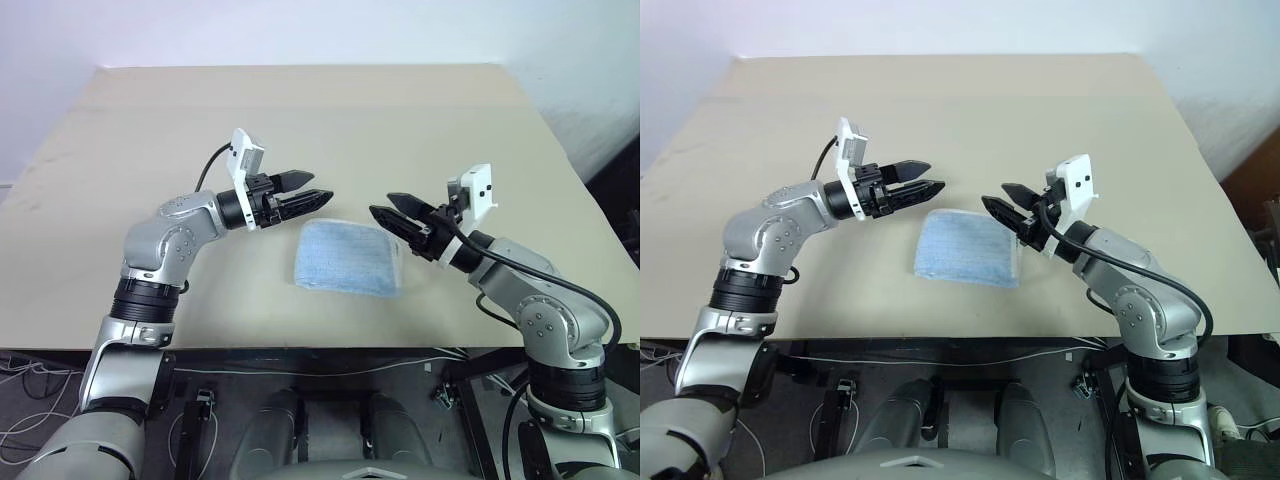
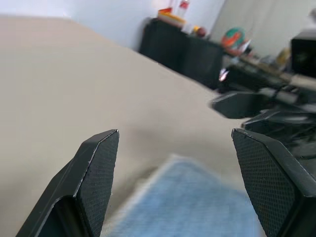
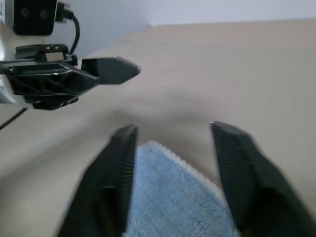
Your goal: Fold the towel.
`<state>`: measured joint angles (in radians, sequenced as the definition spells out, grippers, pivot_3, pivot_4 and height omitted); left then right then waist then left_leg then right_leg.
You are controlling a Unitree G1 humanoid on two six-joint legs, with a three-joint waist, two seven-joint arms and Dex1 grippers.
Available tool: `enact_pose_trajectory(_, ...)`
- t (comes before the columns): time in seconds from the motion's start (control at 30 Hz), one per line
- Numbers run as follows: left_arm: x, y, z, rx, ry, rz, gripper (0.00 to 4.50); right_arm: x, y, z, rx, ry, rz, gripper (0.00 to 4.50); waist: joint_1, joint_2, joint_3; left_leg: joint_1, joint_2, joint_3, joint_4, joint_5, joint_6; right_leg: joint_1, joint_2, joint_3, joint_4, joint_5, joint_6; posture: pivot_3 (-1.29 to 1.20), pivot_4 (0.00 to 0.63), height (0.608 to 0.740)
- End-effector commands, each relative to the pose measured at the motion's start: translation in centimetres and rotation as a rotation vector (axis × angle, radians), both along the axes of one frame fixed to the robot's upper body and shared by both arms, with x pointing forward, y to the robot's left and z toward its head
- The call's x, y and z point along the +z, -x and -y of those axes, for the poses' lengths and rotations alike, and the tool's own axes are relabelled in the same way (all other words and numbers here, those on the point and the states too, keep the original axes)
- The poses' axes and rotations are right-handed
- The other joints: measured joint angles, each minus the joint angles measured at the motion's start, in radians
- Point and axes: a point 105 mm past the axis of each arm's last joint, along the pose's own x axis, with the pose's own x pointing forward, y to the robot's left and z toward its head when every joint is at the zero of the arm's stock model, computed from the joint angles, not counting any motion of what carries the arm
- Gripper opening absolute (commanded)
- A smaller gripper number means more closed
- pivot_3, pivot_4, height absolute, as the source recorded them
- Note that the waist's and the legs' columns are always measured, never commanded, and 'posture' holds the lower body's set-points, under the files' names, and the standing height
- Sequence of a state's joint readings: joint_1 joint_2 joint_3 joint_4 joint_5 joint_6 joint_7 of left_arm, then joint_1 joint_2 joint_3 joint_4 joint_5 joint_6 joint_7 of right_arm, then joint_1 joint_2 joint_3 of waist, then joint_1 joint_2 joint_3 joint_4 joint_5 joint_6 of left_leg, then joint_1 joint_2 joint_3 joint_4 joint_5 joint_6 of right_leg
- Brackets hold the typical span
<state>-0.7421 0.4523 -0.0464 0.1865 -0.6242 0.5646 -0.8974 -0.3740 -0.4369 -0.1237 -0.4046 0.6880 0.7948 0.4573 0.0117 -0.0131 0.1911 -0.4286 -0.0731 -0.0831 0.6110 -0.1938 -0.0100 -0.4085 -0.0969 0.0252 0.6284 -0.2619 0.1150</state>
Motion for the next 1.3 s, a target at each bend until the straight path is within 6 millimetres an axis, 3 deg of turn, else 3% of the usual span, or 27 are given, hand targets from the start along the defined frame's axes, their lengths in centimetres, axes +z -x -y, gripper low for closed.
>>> enact_pose_trajectory(0.03,0.9,0.1,-0.9,0.013,0.042,0.082,3.83,1.0,0.1,-0.8,0.025,-0.008,0.039,1.05,-0.001,0.0,0.0,0.0,0.0,0.0,0.0,0.0,0.0,0.0,0.0,0.0,0.0,0.0,0.0,0.0,0.15,0.74)
enact_pose_trajectory(0.1,1.0,0.1,-1.4,0.02,0.065,0.086,3.83,1.0,0.1,-0.9,0.031,-0.009,0.036,0.42,-0.006,0.0,0.0,0.0,0.001,0.0,0.0,0.0,0.0,0.0,0.0,0.0,0.001,0.0,0.0,0.0,0.15,0.74)
enact_pose_trajectory(0.27,0.9,0.4,-1.5,0.013,0.064,0.108,3.83,1.1,0.0,-0.6,0.032,-0.008,0.026,0.42,-0.006,0.0,0.0,0.0,0.001,0.0,0.0,0.0,0.0,0.0,0.001,0.0,0.001,0.0,0.0,0.0,0.15,0.74)
enact_pose_trajectory(0.57,0.1,0.4,-2.0,-0.013,0.042,0.117,0.79,0.6,-0.3,-1.1,0.049,0.015,0.015,0.39,-0.006,0.0,0.0,0.0,0.0,0.0,0.001,0.0,0.0,0.0,0.001,0.0,0.002,0.0,0.001,0.0,0.15,0.74)
enact_pose_trajectory(0.6,-0.2,0.2,-2.1,0.0,0.031,0.115,0.49,0.6,-0.3,-1.2,0.053,0.013,0.016,0.39,-0.007,0.0,0.0,0.0,0.0,0.0,0.001,0.0,0.0,0.0,0.001,0.0,0.002,0.0,0.001,0.0,0.15,0.74)
enact_pose_trajectory(0.63,-0.6,0.0,-2.2,0.013,0.004,0.118,0.49,0.5,-0.3,-1.4,0.057,0.015,0.017,0.39,-0.007,0.0,0.0,0.0,0.001,0.0,0.001,0.0,0.0,0.0,0.001,0.0,0.002,0.0,0.001,0.0,0.15,0.74)
enact_pose_trajectory(0.73,-1.7,0.3,-2.1,-0.013,-0.063,0.138,0.96,0.4,-0.2,-1.7,0.078,0.005,0.011,0.39,-0.008,0.0,0.0,0.0,0.0,0.0,0.001,0.0,0.0,0.0,0.002,0.0,0.002,0.0,0.001,0.0,0.15,0.74)
enact_pose_trajectory(0.83,-2.2,0.4,-1.7,-0.034,-0.068,0.156,1.98,0.3,-0.1,-2.0,0.095,-0.016,-0.002,0.97,-0.007,0.0,0.0,0.0,0.001,0.0,0.001,0.0,0.0,0.0,0.002,0.0,0.002,0.0,0.001,0.0,0.15,0.74)
enact_pose_trajectory(1.07,-3.2,0.1,0.0,-0.066,-0.083,0.185,4.39,-0.8,-0.6,-2.8,0.102,-0.03,-0.047,3.34,-0.007,0.0,0.0,0.0,0.0,0.0,0.001,0.0,0.0,0.0,0.002,0.0,0.002,0.0,0.001,0.0,0.15,0.74)
enact_pose_trajectory(1.17,-4.0,1.4,1.6,-0.194,-0.083,0.186,4.5,-1.9,-1.3,-2.9,0.082,-0.08,-0.105,4.34,-0.007,0.0,0.0,0.001,0.0,0.0,0.001,0.0,0.0,0.0,0.002,0.0,0.003,0.0,0.001,0.0,0.15,0.74)
enact_pose_trajectory(1.2,-4.5,1.7,1.9,-0.224,-0.073,0.162,4.5,-2.6,-1.7,-2.8,0.063,-0.1,-0.134,4.49,-0.007,0.0,0.0,0.001,0.0,0.0,0.001,0.0,0.0,0.0,0.002,0.0,0.003,0.0,0.001,0.0,0.15,0.74)
enact_pose_trajectory(1.3,-6.1,1.6,2.4,-0.23,-0.07,0.133,4.5,-4.6,-2.4,-2.5,0.025,-0.132,-0.206,4.21,-0.008,0.0,0.0,0.001,0.0,0.0,0.002,0.0,0.0,0.0,0.002,0.0,0.003,0.0,0.001,0.0,0.15,0.74)
